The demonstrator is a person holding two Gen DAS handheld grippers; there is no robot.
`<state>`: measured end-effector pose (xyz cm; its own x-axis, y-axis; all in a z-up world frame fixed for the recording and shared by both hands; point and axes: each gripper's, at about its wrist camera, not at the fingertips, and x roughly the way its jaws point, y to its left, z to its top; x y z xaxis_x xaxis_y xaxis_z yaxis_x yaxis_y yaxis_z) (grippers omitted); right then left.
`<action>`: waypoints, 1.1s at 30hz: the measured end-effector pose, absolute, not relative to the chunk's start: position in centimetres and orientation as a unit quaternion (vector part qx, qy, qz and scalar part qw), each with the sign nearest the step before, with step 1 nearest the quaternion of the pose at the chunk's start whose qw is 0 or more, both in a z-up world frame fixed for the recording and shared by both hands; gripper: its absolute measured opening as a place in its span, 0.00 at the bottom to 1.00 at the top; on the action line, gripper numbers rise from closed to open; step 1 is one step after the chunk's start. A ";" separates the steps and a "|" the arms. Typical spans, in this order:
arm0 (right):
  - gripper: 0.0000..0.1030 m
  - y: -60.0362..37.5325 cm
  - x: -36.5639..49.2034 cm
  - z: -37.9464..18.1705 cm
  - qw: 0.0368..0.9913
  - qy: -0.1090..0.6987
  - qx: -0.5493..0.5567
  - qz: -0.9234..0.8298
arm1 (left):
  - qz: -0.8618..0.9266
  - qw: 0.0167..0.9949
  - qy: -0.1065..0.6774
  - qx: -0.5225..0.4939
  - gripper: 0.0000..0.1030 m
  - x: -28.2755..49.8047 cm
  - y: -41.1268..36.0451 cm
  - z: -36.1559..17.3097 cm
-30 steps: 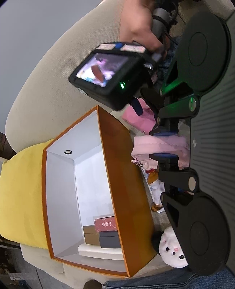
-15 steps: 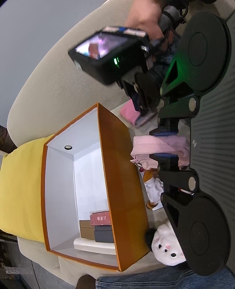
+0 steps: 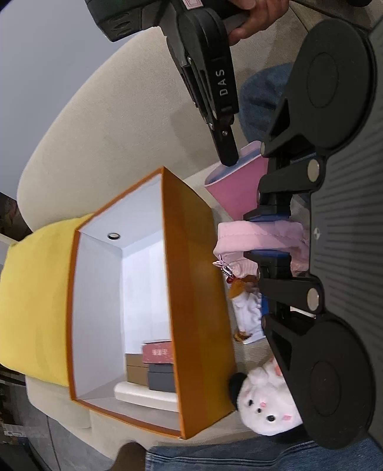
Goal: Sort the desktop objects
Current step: 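Carry the pink pouch and pink wallet over the orange box with both grippers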
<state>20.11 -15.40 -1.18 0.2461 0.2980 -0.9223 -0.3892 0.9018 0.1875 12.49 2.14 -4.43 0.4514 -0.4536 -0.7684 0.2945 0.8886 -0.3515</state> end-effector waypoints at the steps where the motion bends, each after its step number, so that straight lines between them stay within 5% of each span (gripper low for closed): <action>1: 0.00 -15.2 20.0 -1.7 0.786 0.578 -0.040 0.216 | -0.221 0.847 0.477 -0.086 0.20 12.5 2.1 -4.6; 16: 0.07 -16.0 21.5 -3.7 0.783 0.586 -0.018 0.208 | -0.234 0.825 0.501 -0.114 0.21 12.7 -0.4 -5.6; 19: 0.17 -16.1 21.3 -3.2 0.787 0.582 -0.013 0.207 | -0.239 0.823 0.502 -0.119 0.21 12.9 -1.0 -5.8; 21: 0.36 -16.2 21.1 -2.9 0.790 0.577 -0.002 0.207 | -0.241 0.822 0.501 -0.120 0.21 12.9 -1.2 -6.0; 33: 0.37 -16.2 21.8 -4.6 0.777 0.592 0.029 0.210 | -0.258 0.816 0.498 -0.143 0.20 12.6 -0.8 -6.7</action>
